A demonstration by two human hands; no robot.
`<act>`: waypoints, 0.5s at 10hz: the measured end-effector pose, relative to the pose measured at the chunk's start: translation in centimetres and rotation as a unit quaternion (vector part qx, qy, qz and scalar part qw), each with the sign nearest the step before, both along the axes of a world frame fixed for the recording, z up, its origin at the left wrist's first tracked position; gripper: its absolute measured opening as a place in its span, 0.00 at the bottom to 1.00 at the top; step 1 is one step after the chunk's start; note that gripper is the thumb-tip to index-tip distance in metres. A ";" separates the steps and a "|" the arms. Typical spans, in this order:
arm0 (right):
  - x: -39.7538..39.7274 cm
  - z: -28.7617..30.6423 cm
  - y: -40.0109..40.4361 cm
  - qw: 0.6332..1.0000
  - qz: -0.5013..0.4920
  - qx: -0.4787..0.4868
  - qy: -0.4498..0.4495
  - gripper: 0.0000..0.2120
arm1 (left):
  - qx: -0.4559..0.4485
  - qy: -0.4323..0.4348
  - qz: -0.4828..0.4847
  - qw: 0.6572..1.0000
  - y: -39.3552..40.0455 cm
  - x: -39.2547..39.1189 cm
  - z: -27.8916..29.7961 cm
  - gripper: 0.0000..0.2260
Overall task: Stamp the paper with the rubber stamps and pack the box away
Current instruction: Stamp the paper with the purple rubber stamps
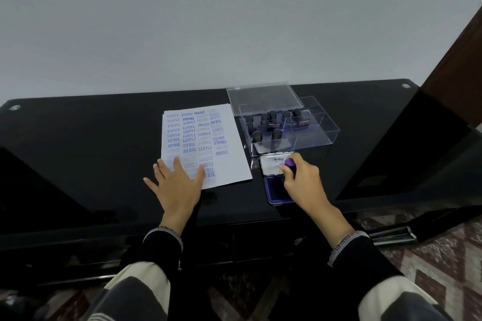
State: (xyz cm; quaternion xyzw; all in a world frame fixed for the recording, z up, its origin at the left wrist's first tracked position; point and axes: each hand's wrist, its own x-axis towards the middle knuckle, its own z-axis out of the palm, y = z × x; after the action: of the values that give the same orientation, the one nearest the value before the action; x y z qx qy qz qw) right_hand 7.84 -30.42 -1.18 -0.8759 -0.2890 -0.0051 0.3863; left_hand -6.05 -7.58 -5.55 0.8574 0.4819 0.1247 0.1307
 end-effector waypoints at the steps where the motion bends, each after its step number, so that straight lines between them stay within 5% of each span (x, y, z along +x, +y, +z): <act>1: -0.7 -0.3 -0.2 1.000 -0.011 0.021 -0.005 0.03 | 0.002 0.000 -0.001 1.000 0.0 0.0 0.0 0.36; 3: -3.5 -2.0 -1.3 0.993 -0.034 0.093 -0.069 0.05 | 0.002 -0.001 -0.002 1.000 0.0 0.0 -0.1 0.36; 5: -1.0 -0.5 -0.1 0.999 -0.022 0.023 -0.012 0.03 | 0.001 -0.008 -0.001 1.000 0.1 0.0 -0.1 0.36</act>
State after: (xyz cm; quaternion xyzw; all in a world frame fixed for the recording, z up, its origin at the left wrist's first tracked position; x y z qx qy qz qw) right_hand 6.87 -30.51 -1.64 -0.8726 -0.2743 -0.0306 0.4030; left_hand -6.02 -7.50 -5.66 0.8570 0.4797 0.1318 0.1340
